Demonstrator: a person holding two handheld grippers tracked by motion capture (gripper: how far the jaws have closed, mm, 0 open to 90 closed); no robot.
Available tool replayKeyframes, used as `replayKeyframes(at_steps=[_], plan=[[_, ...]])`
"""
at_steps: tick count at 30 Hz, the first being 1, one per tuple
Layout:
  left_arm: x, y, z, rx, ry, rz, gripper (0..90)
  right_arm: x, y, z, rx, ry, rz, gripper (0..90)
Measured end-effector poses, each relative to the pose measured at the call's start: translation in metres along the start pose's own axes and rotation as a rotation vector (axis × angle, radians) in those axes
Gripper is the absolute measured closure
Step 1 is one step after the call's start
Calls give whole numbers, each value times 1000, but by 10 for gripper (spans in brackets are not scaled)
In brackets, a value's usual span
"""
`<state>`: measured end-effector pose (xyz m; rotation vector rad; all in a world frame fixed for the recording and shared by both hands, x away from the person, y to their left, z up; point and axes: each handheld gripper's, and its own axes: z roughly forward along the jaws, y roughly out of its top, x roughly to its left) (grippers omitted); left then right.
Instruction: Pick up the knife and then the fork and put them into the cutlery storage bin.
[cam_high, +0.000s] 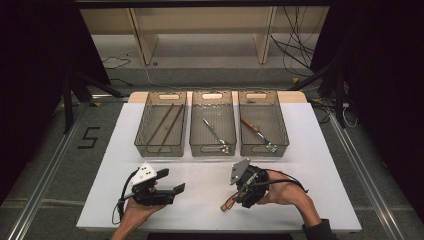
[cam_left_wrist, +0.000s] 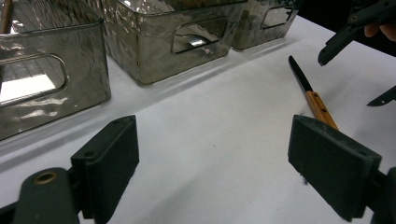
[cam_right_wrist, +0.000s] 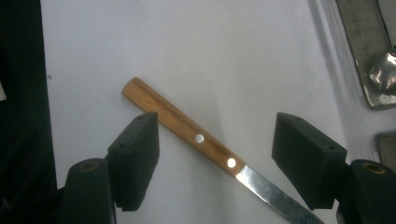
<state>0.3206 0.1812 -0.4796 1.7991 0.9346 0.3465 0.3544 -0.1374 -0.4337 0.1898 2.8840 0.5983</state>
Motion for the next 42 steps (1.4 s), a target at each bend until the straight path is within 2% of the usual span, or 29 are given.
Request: replayKeyframes(at_steps=[8, 10, 14, 23, 24, 29, 30, 31, 32, 34, 35, 39, 42], plan=[[0, 0, 0, 0, 0, -1, 161, 1, 0, 7, 42, 7, -12, 340], [0, 0, 0, 0, 0, -1, 161, 1, 0, 9, 58, 0, -32, 342], [0, 0, 0, 0, 0, 0, 161, 1, 1, 11, 66, 9, -41, 350], [0, 0, 0, 1, -1, 0, 161, -1, 2, 18, 129, 19, -74, 367], [0, 0, 0, 1, -1, 0, 161, -1, 2, 19, 125, 20, -59, 369], [0, 0, 0, 1, 0, 0, 161, -5, 1, 25, 152, 39, -74, 378], [0, 0, 0, 1, 0, 0, 162, -5, 2, 26, 160, 45, -64, 378], [0, 0, 0, 1, 0, 0, 162, -6, 1, 27, 157, 45, -80, 379], [0, 0, 0, 2, 0, 0, 161, -5, 1, 28, 159, 47, -64, 382], [0, 0, 1, 1, -1, 2, 161, -7, 2, 29, 167, 50, -79, 386], [0, 0, 1, 1, -2, 2, 161, -7, 2, 30, 167, 51, -69, 387], [0, 0, 0, 1, 0, 1, 161, -11, 2, 35, 182, 71, -78, 394], [0, 0, 1, 3, -2, 1, 162, -12, 2, 36, 185, 92, -58, 405]])
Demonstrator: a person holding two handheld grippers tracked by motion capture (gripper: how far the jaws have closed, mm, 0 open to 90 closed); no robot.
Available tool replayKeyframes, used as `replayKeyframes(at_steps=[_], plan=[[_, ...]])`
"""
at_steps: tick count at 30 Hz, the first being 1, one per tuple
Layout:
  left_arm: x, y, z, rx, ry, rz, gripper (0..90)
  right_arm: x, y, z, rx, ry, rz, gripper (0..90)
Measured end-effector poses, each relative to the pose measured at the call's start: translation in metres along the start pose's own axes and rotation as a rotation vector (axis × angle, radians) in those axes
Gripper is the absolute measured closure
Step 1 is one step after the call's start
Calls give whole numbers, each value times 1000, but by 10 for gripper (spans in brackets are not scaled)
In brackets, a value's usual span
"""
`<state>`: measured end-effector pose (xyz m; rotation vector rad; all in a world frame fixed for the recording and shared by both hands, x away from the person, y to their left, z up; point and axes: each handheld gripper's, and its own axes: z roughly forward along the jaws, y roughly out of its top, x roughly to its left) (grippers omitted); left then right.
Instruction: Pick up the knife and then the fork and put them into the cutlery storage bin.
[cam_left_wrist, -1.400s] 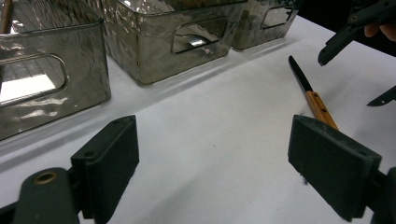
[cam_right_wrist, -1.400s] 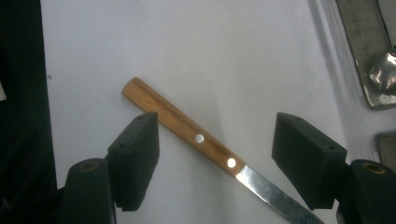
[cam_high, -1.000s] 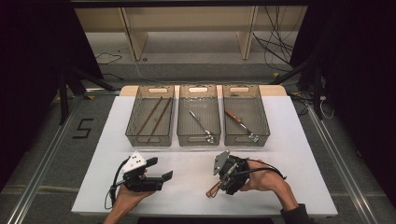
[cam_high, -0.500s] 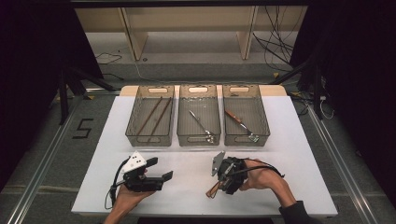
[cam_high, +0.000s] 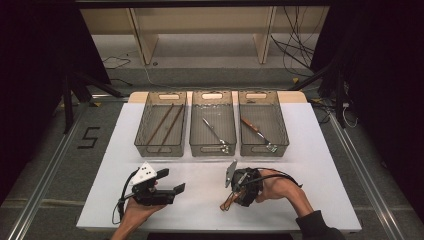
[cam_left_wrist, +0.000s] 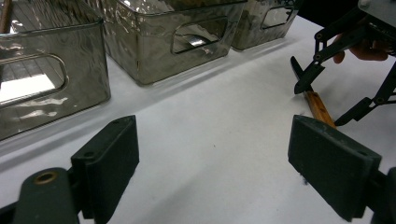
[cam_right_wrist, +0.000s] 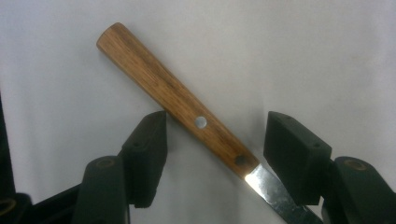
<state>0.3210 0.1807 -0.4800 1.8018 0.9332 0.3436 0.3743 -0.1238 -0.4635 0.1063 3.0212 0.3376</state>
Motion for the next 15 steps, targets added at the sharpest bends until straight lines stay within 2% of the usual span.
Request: replayKeyframes(at_steps=[7, 15], plan=[[0, 0, 0, -3, 1, 1, 161, -4, 2, 0, 24, 50, -4, 475], [-1, 0, 0, -1, -1, 4, 161, 1, 4, -1, 36, 59, -28, 596]])
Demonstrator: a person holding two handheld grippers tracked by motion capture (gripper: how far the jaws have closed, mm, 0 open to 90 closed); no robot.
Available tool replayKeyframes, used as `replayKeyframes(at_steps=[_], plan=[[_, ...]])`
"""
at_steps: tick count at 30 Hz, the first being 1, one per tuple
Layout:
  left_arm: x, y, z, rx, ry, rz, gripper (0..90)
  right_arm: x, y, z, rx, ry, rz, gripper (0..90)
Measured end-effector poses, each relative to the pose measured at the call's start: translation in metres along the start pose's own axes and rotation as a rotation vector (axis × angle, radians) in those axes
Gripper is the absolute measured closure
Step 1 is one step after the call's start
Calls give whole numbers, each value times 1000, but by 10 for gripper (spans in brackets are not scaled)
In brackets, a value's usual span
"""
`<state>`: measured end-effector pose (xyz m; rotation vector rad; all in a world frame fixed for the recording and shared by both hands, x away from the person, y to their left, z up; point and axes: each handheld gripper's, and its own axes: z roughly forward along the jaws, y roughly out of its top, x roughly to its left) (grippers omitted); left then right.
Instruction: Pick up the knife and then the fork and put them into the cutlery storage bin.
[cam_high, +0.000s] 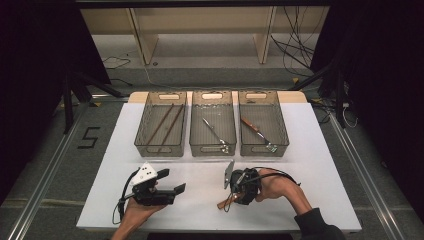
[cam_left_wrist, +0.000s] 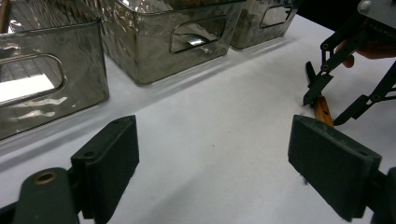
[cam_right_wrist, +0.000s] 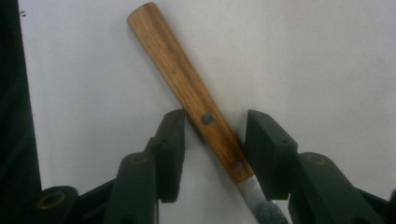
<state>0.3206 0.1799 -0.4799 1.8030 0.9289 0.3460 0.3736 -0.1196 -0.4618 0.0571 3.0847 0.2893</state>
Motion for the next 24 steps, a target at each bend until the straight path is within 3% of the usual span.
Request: replayKeyframes(at_steps=[11, 24], plan=[[0, 0, 0, 2, 0, -1, 161, 5, 2, -1, 11, 9, -51, 757], [0, 0, 0, 4, 0, -1, 161, 9, 2, -3, 2, -25, -66, 768]])
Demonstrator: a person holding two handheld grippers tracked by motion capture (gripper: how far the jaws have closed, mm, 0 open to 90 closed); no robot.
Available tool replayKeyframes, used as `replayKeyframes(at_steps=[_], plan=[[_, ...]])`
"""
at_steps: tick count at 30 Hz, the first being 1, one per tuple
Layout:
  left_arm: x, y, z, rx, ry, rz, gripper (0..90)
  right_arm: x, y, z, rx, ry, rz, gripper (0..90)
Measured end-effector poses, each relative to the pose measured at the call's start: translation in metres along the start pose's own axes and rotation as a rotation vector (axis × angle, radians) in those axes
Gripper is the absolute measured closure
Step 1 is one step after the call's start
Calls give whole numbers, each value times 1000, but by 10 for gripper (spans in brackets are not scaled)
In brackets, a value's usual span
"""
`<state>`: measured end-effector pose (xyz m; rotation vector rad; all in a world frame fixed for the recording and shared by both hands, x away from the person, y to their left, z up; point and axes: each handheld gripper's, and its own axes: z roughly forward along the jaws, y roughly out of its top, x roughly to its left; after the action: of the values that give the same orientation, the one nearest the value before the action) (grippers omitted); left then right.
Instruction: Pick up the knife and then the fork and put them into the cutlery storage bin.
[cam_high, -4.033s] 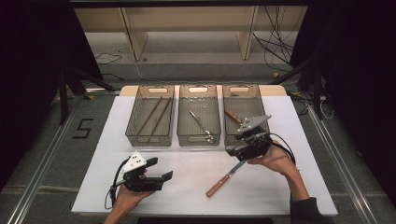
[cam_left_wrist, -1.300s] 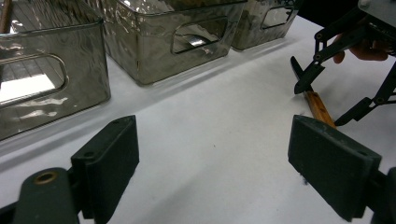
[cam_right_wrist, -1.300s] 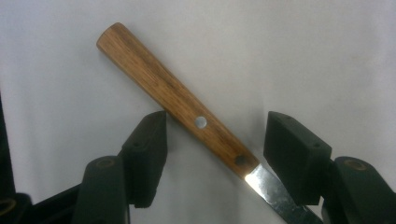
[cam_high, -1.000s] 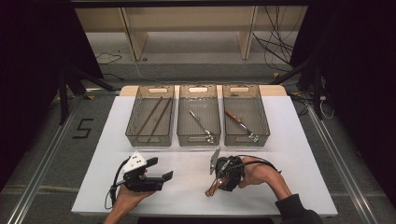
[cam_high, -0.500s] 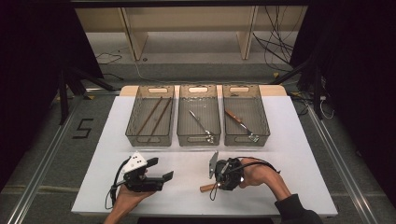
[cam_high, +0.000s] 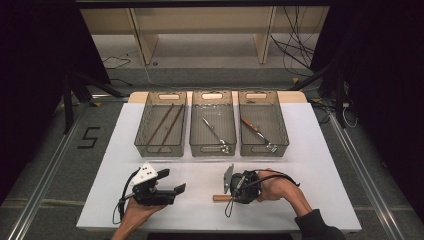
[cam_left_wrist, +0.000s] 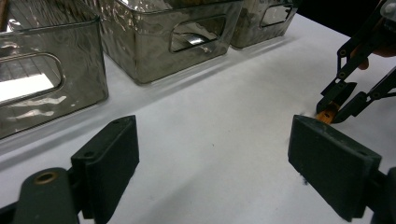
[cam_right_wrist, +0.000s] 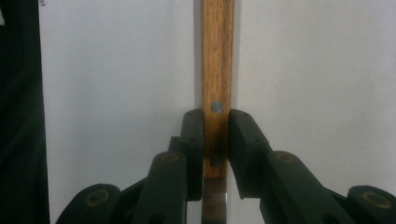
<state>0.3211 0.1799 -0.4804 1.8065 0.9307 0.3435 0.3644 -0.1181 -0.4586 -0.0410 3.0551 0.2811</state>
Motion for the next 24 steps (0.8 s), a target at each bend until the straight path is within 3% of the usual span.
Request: replayKeyframes(at_steps=[6, 9, 11, 18, 24], plan=[[0, 0, 0, 0, 1, 1, 161, -3, -3, -9, -73, -58, 35, 770], [0, 0, 0, -1, 2, 0, 161, -3, -5, -13, -80, -59, 66, 770], [0, 0, 0, 0, 2, 0, 161, -3, -6, -16, -90, -73, 61, 770], [0, 0, 0, -1, 3, 0, 162, -6, -11, -28, -161, -91, 107, 771], [0, 0, 0, -1, 3, 0, 161, -11, -14, -39, -236, -156, 157, 771]])
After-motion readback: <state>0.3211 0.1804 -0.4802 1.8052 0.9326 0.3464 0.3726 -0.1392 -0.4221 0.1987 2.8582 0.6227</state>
